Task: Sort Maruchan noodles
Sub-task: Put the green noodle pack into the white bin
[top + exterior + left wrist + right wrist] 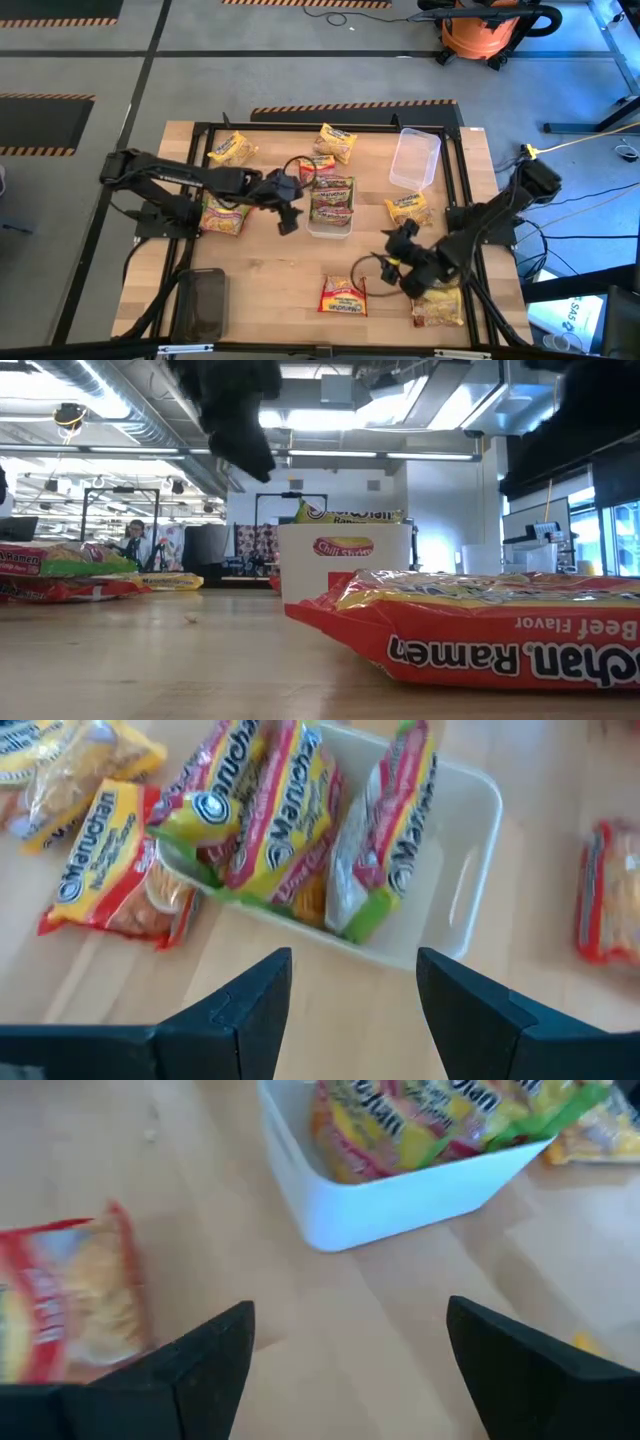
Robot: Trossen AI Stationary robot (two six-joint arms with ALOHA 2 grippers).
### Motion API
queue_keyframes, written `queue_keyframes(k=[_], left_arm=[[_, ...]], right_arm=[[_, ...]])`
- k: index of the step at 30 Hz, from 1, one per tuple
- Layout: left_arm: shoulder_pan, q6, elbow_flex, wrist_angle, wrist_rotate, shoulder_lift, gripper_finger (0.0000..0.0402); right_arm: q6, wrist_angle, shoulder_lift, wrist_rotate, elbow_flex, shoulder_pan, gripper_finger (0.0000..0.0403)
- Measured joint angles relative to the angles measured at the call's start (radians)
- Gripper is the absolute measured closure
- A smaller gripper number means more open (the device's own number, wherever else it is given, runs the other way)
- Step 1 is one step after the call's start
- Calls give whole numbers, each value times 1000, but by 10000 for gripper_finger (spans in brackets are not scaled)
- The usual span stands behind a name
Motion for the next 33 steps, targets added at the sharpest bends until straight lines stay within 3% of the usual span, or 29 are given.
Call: queue_keyframes(k=[8, 13, 17, 23, 28, 33], left_arm=[[-24, -128, -154, 58, -27, -78, 193], [-39, -189, -163, 58, -35, -63, 193], [-36, -194, -164, 52, -100, -55, 193], [5, -200, -164, 19, -117, -55, 193], [104, -284, -163, -121, 11, -56, 193], [160, -394, -123, -450, 195, -56, 193]], right_arm=[[-254, -34, -58, -67, -1, -184, 96], [-398, -16, -71, -125, 0, -291, 96], [-517, -14, -70, -180, -2, -352, 96], [-625, 17, -70, -238, -85, -430, 96], [-664, 105, -70, -308, -163, -509, 96], [-727, 276, -70, -425, -220, -569, 96]])
